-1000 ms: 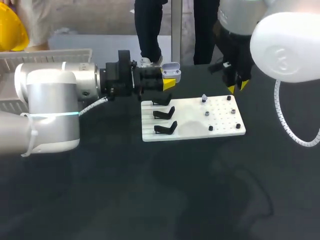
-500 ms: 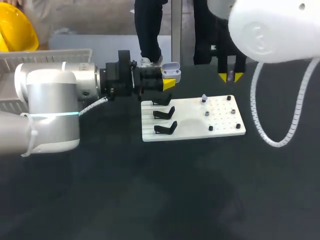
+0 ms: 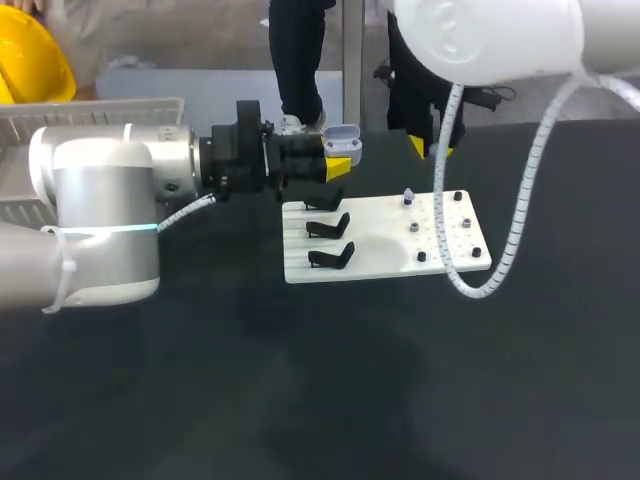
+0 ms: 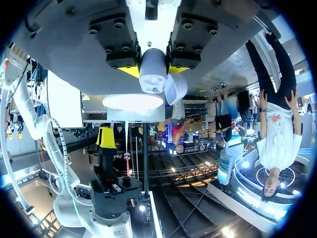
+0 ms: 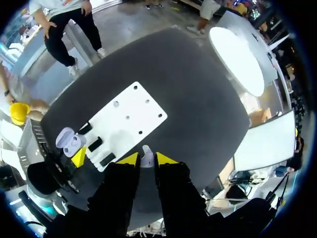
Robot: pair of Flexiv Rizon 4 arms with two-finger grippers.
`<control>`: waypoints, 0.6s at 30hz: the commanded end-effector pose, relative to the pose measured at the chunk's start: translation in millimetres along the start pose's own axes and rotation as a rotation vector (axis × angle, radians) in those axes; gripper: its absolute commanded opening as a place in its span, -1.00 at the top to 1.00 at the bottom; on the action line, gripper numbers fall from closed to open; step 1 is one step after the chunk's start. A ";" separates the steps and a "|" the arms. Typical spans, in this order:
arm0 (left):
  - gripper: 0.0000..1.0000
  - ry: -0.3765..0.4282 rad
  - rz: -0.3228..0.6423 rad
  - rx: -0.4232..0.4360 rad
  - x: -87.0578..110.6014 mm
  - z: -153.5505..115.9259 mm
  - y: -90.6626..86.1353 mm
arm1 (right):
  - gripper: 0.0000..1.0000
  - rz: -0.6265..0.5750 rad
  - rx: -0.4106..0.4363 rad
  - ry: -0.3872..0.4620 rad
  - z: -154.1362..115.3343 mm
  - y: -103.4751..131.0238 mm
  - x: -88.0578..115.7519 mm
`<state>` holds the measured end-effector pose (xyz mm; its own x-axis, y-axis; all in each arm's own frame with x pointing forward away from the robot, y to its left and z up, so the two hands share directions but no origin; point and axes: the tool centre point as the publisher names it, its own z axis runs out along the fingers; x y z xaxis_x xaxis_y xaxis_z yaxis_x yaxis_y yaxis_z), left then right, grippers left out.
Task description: Pick up each earbud case from the left stands, insert the matching earbuds, close the lid, and place the case in the box.
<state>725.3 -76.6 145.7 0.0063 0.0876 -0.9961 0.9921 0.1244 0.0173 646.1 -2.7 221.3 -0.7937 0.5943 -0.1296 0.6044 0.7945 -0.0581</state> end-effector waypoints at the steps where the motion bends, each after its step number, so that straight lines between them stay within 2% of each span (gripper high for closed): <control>1: 1.00 -0.004 0.004 -0.007 0.9 0.1 -1.4 | 1.00 -0.014 0.061 0.007 -2.3 17.6 -4.0; 10: 1.00 -0.004 0.004 -0.007 0.9 0.1 -1.4 | 1.00 -0.053 0.003 0.011 -10.3 58.5 -6.3; 18: 1.00 -0.004 0.004 -0.007 0.9 0.1 -1.4 | 1.00 -0.078 0.004 0.017 -10.0 88.0 -3.6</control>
<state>725.3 -76.6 145.7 0.0063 0.0876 -0.9961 0.9921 0.1244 0.0172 691.7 57.8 228.2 -0.8394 0.5310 -0.1161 0.5347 0.8451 -0.0007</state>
